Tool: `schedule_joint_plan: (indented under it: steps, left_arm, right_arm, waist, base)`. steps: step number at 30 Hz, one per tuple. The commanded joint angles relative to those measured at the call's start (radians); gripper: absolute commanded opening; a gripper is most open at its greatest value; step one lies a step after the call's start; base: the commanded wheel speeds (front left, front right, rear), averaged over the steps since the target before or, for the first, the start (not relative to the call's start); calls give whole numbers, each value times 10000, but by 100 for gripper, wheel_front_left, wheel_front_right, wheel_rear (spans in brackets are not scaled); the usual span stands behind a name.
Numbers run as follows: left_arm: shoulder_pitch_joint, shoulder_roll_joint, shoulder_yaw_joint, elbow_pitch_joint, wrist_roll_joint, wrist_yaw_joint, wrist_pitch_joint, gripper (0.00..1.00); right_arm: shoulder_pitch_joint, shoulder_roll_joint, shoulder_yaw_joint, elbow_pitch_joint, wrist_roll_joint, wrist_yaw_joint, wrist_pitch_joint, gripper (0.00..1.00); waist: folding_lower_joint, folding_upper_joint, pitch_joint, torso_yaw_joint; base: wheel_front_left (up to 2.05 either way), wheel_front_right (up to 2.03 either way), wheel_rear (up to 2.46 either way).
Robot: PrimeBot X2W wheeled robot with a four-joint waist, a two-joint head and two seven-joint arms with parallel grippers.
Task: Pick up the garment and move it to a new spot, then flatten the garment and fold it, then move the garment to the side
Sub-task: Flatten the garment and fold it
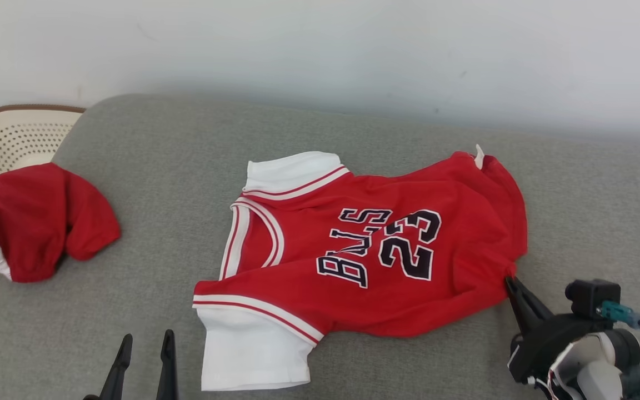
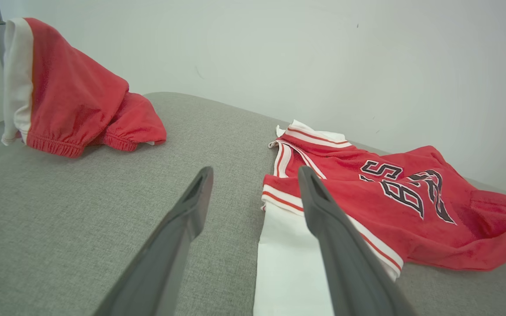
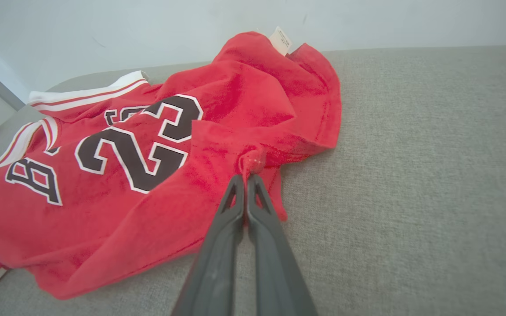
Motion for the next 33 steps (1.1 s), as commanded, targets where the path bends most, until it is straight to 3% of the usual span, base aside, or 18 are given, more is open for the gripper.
schedule_joint_plan:
  steps: [1,10,11,12,23,33]
  left_arm:
    - [158,8,36,-19,33,25,-36,100]
    - [132,8,1,37,-8,18,-36,100]
    - [138,8,7,49,-6,7,-36,100]
    - [136,8,12,63,-2,-10,-35,100]
    - [185,8,31,92,68,-25,-35,100]
    - [296,7,158,-7,99,-4,-36,100]
  right_arm:
    - [181,-35,-28,-154,-70,-6,38,0]
    - [2139,220,-1301,-2225,-736,-6,1234,0]
    - [2302,271,-1451,-2410,-834,-6,1321,30]
    - [2454,306,-1580,-2571,-944,-6,1417,100]
    - [3334,797,-2598,-3922,-1724,-6,2197,100]
    - [3608,1204,-3337,-4436,-2080,-6,2044,100]
  waist:
    - [0,0,-47,-144]
    - [0,0,-113,-417]
    - [0,0,-124,-435]
    - [0,0,-133,-449]
    - [0,0,-300,-533]
    - [0,0,-412,-621]
  base:
    - [0,0,0]
    - [0,0,0]
    - [0,0,0]
    - [0,0,0]
    - [0,0,0]
    - [0,0,0]
